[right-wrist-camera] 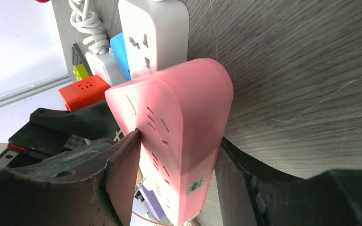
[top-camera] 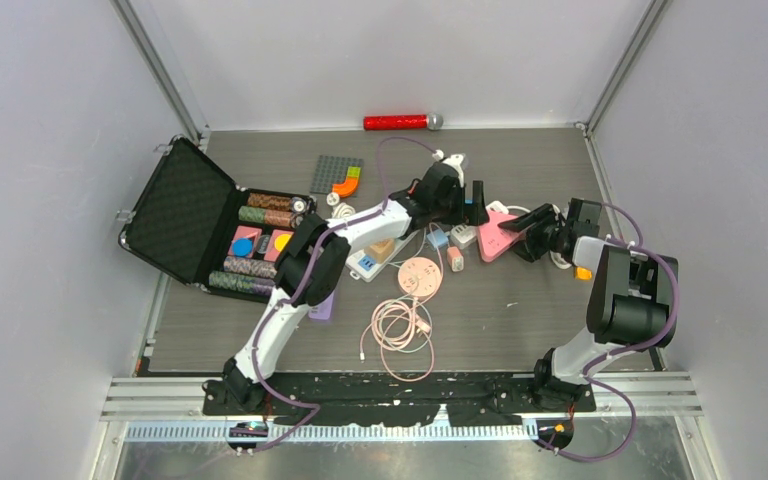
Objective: Insert the plug
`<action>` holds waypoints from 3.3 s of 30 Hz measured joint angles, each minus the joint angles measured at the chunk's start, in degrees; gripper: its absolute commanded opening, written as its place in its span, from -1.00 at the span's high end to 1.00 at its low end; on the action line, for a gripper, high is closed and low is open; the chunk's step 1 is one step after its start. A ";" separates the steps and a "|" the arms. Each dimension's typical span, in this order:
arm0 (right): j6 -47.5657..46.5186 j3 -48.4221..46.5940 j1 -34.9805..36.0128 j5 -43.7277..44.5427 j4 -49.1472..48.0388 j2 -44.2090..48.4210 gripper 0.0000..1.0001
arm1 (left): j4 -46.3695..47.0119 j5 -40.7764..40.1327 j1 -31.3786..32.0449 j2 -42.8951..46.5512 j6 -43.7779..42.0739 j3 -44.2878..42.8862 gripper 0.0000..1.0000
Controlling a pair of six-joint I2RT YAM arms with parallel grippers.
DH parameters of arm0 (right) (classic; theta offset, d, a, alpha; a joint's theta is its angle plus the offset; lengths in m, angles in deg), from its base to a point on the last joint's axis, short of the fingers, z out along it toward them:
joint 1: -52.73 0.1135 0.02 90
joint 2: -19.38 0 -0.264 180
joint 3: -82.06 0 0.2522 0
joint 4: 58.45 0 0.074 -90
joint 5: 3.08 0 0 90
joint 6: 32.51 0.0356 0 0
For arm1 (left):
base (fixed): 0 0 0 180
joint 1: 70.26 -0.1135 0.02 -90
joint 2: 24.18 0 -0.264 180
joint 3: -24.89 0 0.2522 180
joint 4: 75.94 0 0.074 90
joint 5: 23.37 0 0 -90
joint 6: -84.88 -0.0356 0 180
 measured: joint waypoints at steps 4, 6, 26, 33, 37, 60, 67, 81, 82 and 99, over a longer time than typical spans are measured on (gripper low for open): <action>-0.02 -0.02 0.00 0.00 0.09 0.04 0.49 | -2.12 0.11 -0.39 -0.31 1.18 -2.36 -0.57; -0.09 -0.02 0.00 -0.02 0.13 0.11 0.49 | -2.08 0.81 -0.55 -0.42 2.01 -2.60 -0.54; -1.57 0.46 0.04 -0.15 0.70 1.09 0.40 | -6.91 2.25 0.81 -4.44 4.35 -7.82 -0.19; -1.64 1.38 -0.11 -0.02 0.68 2.03 0.37 | -9.07 1.64 1.36 -4.44 3.78 -9.31 -0.08; -1.40 1.60 -0.46 -0.26 0.57 2.05 0.37 | -10.47 1.68 1.75 -4.50 3.34 -10.19 -0.03; -2.40 3.48 -3.34 3.23 5.99 5.68 -0.42 | -14.95 2.23 3.67 -5.77 2.45 -14.12 -0.22; -2.56 3.63 -3.58 3.61 6.47 5.68 -0.46 | -14.21 2.99 2.12 -5.75 2.47 -14.84 -0.36; -4.66 3.63 -2.69 3.89 6.71 5.86 -0.78 | -14.08 6.08 -0.33 -8.28 1.22 -15.50 -0.48; -4.76 3.63 -2.34 3.93 6.56 5.95 -0.79 | -14.03 6.71 -0.24 -8.59 1.20 -15.50 -0.48; -5.73 1.14 0.52 7.37 9.03 5.55 -0.71 | -9.57 13.62 -0.50 -9.49 4.72 -14.86 -0.50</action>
